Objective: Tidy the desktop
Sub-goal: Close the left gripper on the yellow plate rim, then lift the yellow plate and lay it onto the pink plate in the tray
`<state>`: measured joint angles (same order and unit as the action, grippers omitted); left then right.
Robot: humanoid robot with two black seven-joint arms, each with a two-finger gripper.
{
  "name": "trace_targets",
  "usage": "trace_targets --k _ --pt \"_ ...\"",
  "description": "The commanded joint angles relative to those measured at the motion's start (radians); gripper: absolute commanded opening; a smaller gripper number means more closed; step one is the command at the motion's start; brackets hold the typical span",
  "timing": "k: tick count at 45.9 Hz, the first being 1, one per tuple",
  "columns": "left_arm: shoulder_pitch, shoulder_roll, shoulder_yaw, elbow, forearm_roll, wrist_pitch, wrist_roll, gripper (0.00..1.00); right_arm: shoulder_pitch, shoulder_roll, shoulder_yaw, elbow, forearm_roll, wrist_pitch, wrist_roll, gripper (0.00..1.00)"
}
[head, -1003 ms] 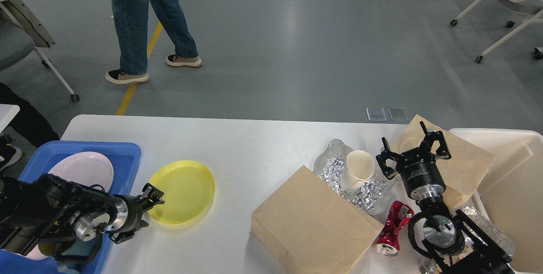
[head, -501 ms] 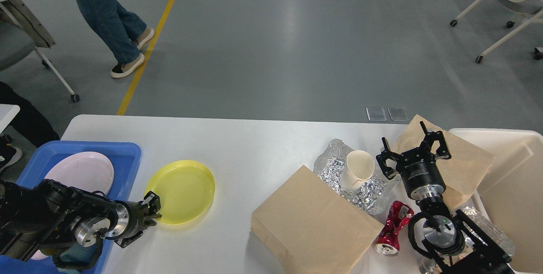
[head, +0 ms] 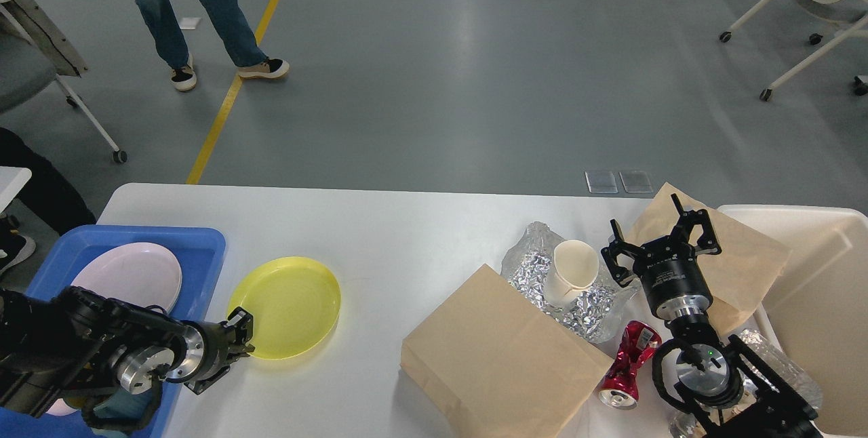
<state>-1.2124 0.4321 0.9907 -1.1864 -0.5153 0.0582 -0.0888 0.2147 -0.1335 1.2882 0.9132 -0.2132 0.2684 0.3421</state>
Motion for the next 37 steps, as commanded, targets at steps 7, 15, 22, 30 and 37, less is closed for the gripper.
trace_targets --k 7,15,22,30,37 --pt "-0.337 0.105 0.147 -0.248 0.003 -0.104 0.061 0.0 0.0 0.0 0.0 -0.001 0.0 0.0 0.0 1.0" --pt "-0.691 0.139 0.347 -0.398 0.003 -0.202 0.092 0.0 0.0 0.0 0.0 0.001 0.0 0.0 0.0 1.0" --pt "-1.001 0.123 0.506 -0.495 0.003 -0.326 0.096 0.0 0.0 -0.001 0.0 0.001 0.0 0.0 0.0 1.0" --pt "-1.268 0.004 0.628 -0.567 -0.011 -0.544 0.09 0.0 0.0 0.0 0.0 0.001 0.0 0.0 0.0 1.0" --pt "-1.293 -0.001 0.646 -0.562 -0.029 -0.577 0.087 0.0 0.0 -0.001 0.0 -0.001 0.0 0.0 0.0 1.0"
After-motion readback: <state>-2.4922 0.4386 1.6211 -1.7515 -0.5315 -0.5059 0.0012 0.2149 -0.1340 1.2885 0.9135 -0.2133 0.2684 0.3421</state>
